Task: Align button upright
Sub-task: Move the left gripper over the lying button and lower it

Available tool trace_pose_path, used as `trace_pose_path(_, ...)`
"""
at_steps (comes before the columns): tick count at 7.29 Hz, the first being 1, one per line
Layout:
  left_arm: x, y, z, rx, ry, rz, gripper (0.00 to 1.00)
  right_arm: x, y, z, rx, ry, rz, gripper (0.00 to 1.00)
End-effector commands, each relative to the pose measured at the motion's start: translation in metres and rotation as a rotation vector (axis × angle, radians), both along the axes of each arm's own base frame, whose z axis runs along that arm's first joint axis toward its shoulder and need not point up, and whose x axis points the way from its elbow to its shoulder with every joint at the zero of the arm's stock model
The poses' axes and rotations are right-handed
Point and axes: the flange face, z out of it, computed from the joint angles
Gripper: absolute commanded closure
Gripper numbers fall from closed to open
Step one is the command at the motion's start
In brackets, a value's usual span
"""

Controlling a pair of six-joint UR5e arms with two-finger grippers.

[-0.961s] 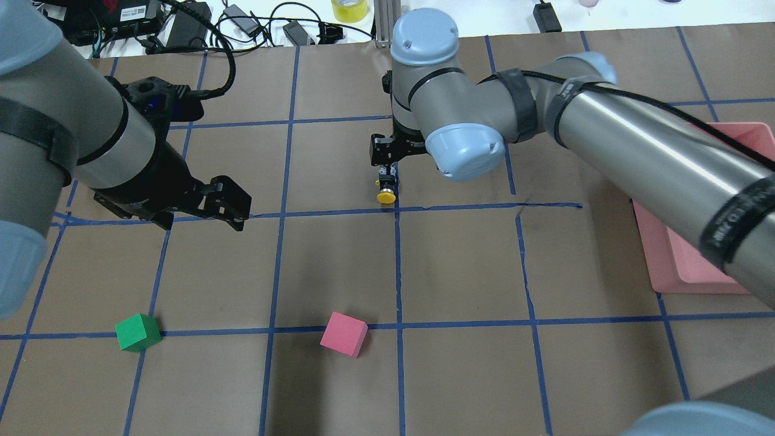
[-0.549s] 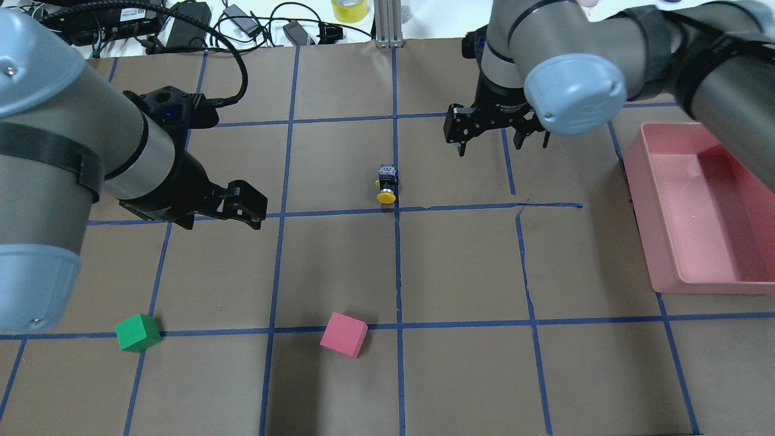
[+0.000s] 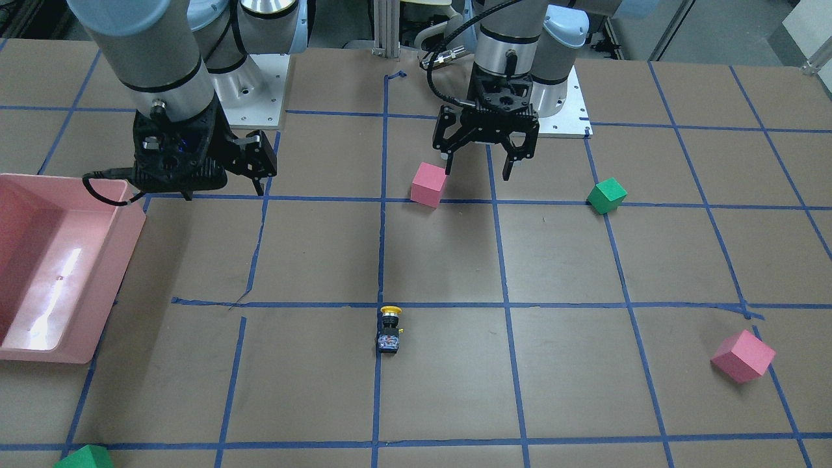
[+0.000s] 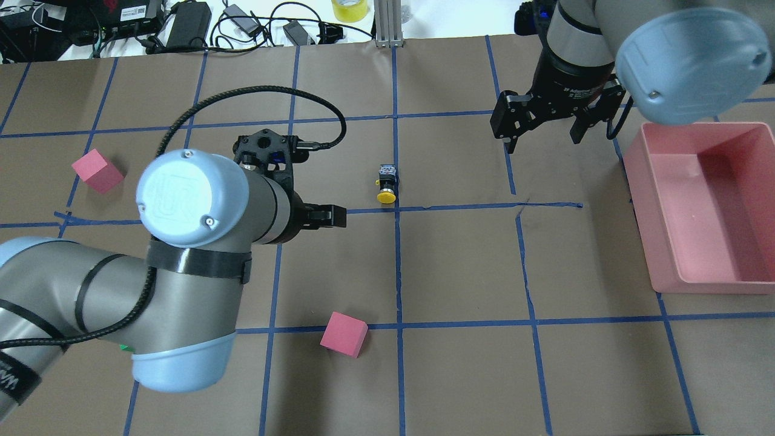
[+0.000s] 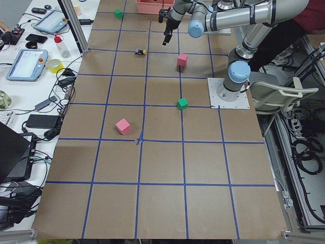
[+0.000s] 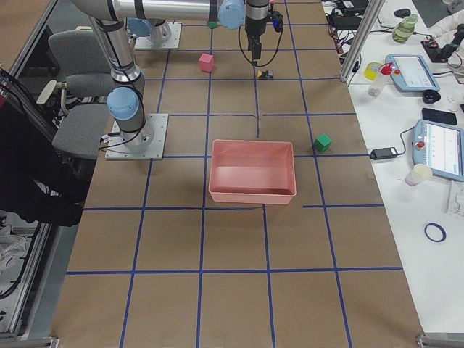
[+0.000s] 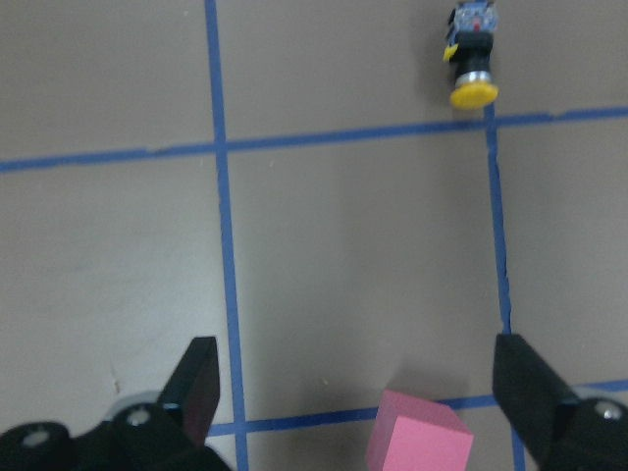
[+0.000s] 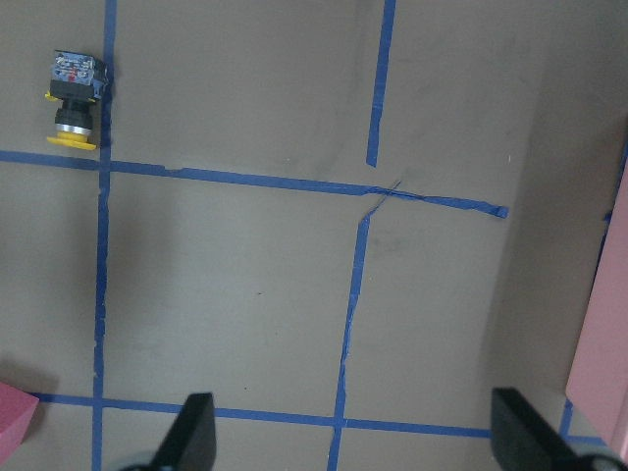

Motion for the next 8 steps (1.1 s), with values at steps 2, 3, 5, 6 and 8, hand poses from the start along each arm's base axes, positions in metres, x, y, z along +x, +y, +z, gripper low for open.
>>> trace_pose_path(2, -0.018, -0.041, -0.026, -0.022, -0.013, -0.024, 0.00, -0.008, 0.003, 0.011, -0.018, 0.065, 0.000, 0.00)
trace_pose_path(3, -0.025, -0.061, -0.015, -0.043, 0.000, -0.039, 0.00, -0.013, 0.002, 0.013, -0.028, 0.115, 0.010, 0.00)
trace_pose_path(5, -0.031, -0.080, -0.043, -0.005, -0.020, -0.065, 0.00, -0.015, 0.002, 0.013, -0.026, 0.120, 0.010, 0.00)
trace_pose_path(6, -0.035, -0.094, -0.058, -0.067, 0.008, -0.051, 0.00, -0.016, 0.001, 0.013, -0.028, 0.103, 0.005, 0.00)
trace_pose_path(8, -0.046, -0.116, -0.100, -0.172, 0.076, -0.034, 0.00, -0.017, 0.001, 0.014, -0.025, 0.100, 0.003, 0.00)
